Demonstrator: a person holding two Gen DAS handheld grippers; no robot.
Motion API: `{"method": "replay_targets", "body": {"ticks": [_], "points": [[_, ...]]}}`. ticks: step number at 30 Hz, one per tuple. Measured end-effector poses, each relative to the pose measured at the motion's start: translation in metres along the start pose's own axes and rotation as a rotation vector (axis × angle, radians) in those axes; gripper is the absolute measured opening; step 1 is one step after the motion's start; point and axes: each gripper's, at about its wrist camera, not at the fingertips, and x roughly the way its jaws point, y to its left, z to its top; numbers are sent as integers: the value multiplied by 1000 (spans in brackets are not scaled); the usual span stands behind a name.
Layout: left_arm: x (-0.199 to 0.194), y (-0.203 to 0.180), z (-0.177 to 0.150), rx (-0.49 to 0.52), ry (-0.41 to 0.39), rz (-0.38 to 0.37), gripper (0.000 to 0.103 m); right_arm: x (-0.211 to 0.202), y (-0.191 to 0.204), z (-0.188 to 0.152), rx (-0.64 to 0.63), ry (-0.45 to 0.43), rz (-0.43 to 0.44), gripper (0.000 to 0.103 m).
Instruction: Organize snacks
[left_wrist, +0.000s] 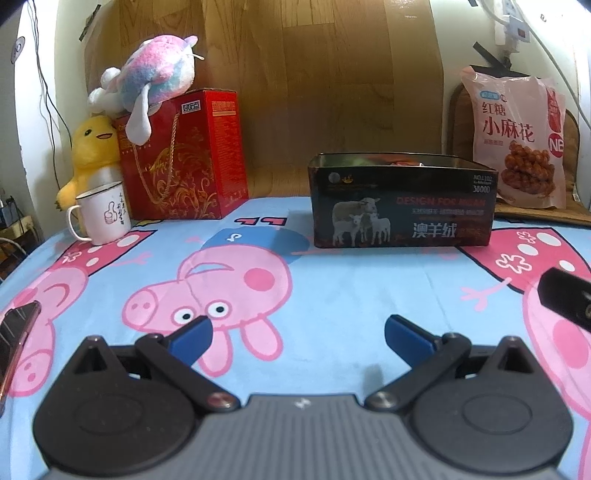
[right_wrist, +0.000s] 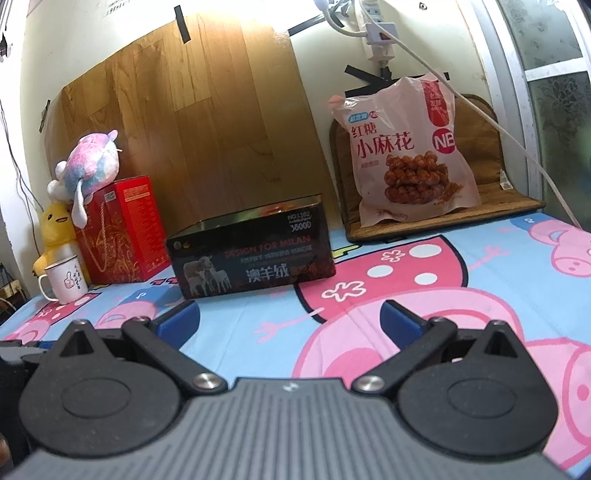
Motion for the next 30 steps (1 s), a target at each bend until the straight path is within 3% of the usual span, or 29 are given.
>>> {"method": "replay_targets", "body": {"ticks": [14, 19, 30], "points": [[-24, 5, 7, -23, -21, -1, 103, -15, -2, 0, 44, -1, 38, 103], [-27, 0, 8, 10, 6, 29, 103, -19, -4, 5, 76, -8, 49, 103], [-33, -2, 8, 23, 33, 14, 103, -24, -7, 9, 102, -13, 66, 103]]}}
